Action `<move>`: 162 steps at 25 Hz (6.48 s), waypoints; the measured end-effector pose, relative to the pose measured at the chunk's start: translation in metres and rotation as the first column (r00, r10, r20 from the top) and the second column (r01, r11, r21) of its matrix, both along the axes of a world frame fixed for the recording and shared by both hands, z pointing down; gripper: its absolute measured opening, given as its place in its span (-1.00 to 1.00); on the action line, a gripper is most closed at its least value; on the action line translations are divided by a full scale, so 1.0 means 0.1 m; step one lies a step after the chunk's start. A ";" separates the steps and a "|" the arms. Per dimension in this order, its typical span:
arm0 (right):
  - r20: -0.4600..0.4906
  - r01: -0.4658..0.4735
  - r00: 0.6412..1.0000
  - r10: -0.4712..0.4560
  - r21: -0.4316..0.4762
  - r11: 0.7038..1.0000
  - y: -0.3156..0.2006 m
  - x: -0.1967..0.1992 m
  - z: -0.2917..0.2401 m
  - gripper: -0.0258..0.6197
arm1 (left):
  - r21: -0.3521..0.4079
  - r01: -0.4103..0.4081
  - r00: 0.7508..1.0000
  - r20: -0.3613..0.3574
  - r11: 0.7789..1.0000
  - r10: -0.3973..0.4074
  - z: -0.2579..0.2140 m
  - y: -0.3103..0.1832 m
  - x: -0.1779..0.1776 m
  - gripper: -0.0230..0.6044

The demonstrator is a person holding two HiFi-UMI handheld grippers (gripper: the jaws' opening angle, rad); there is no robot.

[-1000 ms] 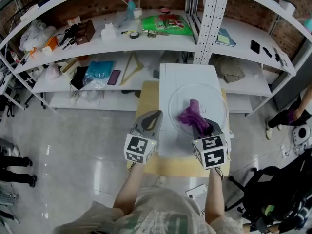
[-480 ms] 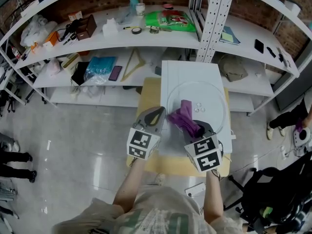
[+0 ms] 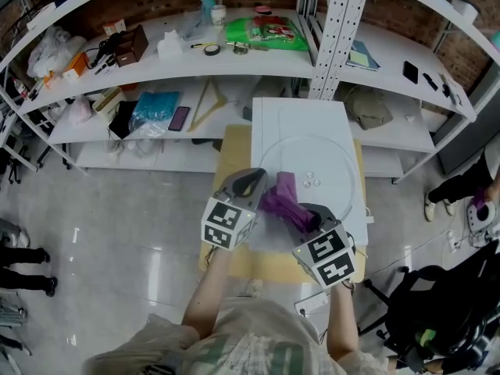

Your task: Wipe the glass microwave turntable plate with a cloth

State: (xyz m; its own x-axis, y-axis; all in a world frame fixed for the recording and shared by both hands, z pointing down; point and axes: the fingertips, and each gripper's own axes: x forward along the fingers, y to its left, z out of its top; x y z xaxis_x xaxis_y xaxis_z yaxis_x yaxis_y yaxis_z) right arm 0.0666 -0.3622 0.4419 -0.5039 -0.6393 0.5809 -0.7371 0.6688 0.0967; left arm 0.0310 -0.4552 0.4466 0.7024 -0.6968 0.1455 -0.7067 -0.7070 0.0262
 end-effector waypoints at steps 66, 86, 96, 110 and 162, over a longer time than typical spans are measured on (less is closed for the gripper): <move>-0.034 -0.379 0.924 0.381 0.063 0.923 -1.30 1.30 -0.14 -0.76 | -0.006 -0.068 0.997 0.035 0.998 0.068 0.09 0.06 0.06 -0.92; -0.092 -0.422 0.899 0.428 0.078 0.903 0.00 1.58 -0.18 -0.76 | 0.002 -0.041 0.998 0.057 0.999 0.041 0.10 0.03 0.06 -0.92; -0.109 -0.261 0.959 0.262 0.025 0.965 0.57 0.88 -0.09 -0.76 | 0.004 -0.030 0.998 0.059 1.000 0.029 0.10 0.02 0.08 -0.92; -0.211 0.020 0.977 -0.017 0.011 1.000 0.04 0.04 -0.04 -0.76 | 0.003 -0.023 0.999 0.037 1.000 0.022 0.09 0.02 0.08 -0.92; -0.218 -0.090 0.972 0.091 0.015 0.996 0.17 0.03 0.02 -0.76 | -0.009 -0.009 1.000 0.025 1.000 0.009 0.10 0.00 0.05 -0.92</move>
State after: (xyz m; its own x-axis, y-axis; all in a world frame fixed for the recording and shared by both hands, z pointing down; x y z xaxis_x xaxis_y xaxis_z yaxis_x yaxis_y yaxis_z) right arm 0.0692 -0.3457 0.4436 -0.3053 -0.6792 0.6674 -0.7550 0.5998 0.2650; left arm 0.0363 -0.4547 0.4567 0.7045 -0.6892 0.1694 -0.7011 -0.7129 0.0152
